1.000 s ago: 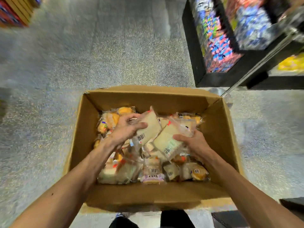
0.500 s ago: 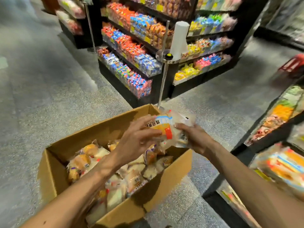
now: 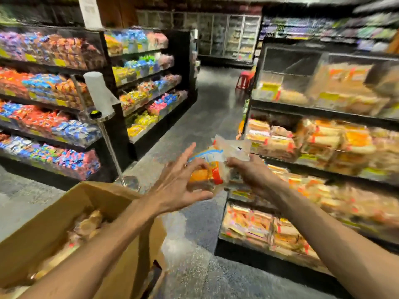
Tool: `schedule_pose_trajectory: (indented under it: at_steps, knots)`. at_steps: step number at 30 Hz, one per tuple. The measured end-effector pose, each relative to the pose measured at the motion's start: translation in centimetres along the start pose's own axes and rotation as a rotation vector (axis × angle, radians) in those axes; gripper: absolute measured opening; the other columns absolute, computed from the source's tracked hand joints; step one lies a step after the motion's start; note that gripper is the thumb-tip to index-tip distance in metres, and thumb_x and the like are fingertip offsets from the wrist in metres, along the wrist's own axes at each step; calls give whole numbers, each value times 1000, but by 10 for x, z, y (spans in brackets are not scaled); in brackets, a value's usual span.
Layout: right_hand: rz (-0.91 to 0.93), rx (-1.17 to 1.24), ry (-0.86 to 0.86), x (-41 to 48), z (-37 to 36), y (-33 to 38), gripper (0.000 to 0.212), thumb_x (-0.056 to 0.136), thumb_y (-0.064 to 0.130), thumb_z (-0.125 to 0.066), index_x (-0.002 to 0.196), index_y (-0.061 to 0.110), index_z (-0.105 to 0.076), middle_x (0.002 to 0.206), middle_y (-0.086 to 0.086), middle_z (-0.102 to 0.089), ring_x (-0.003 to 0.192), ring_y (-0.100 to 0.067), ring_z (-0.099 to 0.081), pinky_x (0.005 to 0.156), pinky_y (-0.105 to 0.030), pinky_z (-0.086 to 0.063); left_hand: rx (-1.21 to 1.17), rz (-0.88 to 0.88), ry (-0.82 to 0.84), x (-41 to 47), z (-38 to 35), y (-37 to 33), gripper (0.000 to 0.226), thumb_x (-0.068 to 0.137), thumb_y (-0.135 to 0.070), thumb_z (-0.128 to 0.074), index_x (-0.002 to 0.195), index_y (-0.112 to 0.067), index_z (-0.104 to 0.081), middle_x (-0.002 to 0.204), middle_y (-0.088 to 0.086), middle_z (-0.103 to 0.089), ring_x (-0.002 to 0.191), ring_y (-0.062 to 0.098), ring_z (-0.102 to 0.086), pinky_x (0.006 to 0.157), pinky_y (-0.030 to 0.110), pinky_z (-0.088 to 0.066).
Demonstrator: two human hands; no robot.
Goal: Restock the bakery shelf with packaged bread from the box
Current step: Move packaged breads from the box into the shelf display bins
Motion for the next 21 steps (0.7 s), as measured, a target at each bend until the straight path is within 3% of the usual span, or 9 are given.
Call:
schedule_pose_trajectory:
  at_steps: [3, 6, 10, 12, 16, 21]
  knots:
    - [3, -7, -95, -4, 82, 5, 21, 84, 11, -72, 104, 4, -68, 84, -6, -74, 65, -12, -67, 49, -24, -50, -40, -52, 57, 46, -45, -48, 55, 73, -71, -52, 121, -49, -35, 165, -1, -8, 148, 22, -25, 119, 42, -20]
    - [6, -52, -184, -7, 156, 5, 20, 82, 19, -75, 98, 8, -69, 77, 0, -70, 60, -9, -58, 47, -22, -42, 15, -112, 107, 88, -90, -88, 57, 73, -63, -51, 124, -50, -28, 164, 0, -17, 146, 20, -24, 114, 40, -19]
    - [-23, -1, -256, -11, 227, 7, 18, 82, 16, -77, 96, 12, -67, 96, -9, -75, 91, -25, -71, 73, -41, -60, 43, -150, 134, 140, -134, -134, 61, 77, -57, -58, 126, -43, -25, 147, -3, -42, 132, 20, -41, 102, 38, -29]
    - [-24, 30, -278, -6, 256, 12, 23, 81, 16, -78, 101, 10, -69, 100, -12, -75, 97, -28, -71, 84, -49, -59, 17, -148, 113, 163, -148, -150, 63, 81, -55, -63, 130, -42, -26, 137, -5, -47, 124, 16, -44, 96, 34, -28]
    - [10, 126, -352, 24, 301, 36, 37, 79, 17, -80, 110, 4, -67, 105, -15, -73, 98, -29, -70, 77, -50, -60, -66, -88, 36, 225, -156, -166, 74, 80, -55, -70, 139, -38, -28, 134, -3, -52, 122, 19, -46, 99, 32, -29]
    - [81, 178, -404, 78, 339, 67, 36, 78, 13, -81, 110, 3, -67, 103, -15, -74, 92, -27, -71, 59, -39, -59, -223, -44, -33, 316, -157, -163, 67, 76, -52, -76, 128, -39, -35, 114, -9, -59, 107, 20, -57, 93, 35, -44]
Point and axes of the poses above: each hand's wrist, its own x-axis towards the middle knuckle, its own z-axis out of the back of the hand, y = z × x, the point moved 2 cm from there along x, towards the middle knuckle
